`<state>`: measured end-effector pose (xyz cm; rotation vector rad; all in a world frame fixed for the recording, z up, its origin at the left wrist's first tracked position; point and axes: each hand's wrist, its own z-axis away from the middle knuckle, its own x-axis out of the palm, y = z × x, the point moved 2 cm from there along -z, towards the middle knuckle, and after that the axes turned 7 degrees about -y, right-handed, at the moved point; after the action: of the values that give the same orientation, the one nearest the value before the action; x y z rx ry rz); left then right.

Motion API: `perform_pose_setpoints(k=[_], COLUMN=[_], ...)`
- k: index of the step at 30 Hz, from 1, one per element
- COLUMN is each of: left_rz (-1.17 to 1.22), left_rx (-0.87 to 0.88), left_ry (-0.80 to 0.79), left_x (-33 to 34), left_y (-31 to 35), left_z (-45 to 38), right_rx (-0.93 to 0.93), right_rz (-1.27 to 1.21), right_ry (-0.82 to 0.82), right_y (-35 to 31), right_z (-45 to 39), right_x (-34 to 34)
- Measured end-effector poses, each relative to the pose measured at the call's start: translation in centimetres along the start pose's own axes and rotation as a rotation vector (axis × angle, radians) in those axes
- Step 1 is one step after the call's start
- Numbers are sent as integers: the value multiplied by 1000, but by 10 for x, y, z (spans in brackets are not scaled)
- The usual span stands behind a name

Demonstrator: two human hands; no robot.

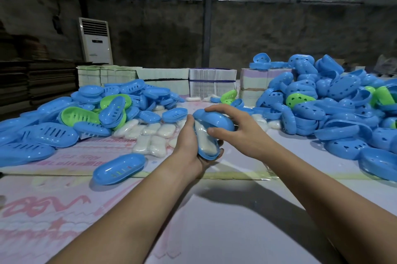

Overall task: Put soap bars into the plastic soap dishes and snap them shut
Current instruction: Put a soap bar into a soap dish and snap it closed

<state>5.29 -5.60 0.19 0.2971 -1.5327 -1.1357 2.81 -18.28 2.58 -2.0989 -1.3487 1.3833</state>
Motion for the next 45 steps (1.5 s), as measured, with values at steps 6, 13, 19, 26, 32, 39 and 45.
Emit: perform_pose_setpoints(k=[6,13,19,26,32,39,45], left_rz=[79,116,85,16,-3,-69,-173], left_rx=[-23,1,38,79,116,135,115], left_ry=[4,-8,14,53,62,61,31], left_x=[-5,-6,-8,-9,-8,-7,-7], left_y=[2,8,13,10,11,10,8], left_z=[-1,4,1,-2,1,-4,-6], right_rx=[-14,8,59,179,242,317,366], right_rz=[171,223,74,-42,-152,-274,-308], right_ry=[0,2,51,100,98,44,-46], right_y=[-4,-10,-12,-11,-13,-14,-14], right_z=[2,1,-1,-1,-2,-3,-3], right_x=[7,17,23,25,28,26,21])
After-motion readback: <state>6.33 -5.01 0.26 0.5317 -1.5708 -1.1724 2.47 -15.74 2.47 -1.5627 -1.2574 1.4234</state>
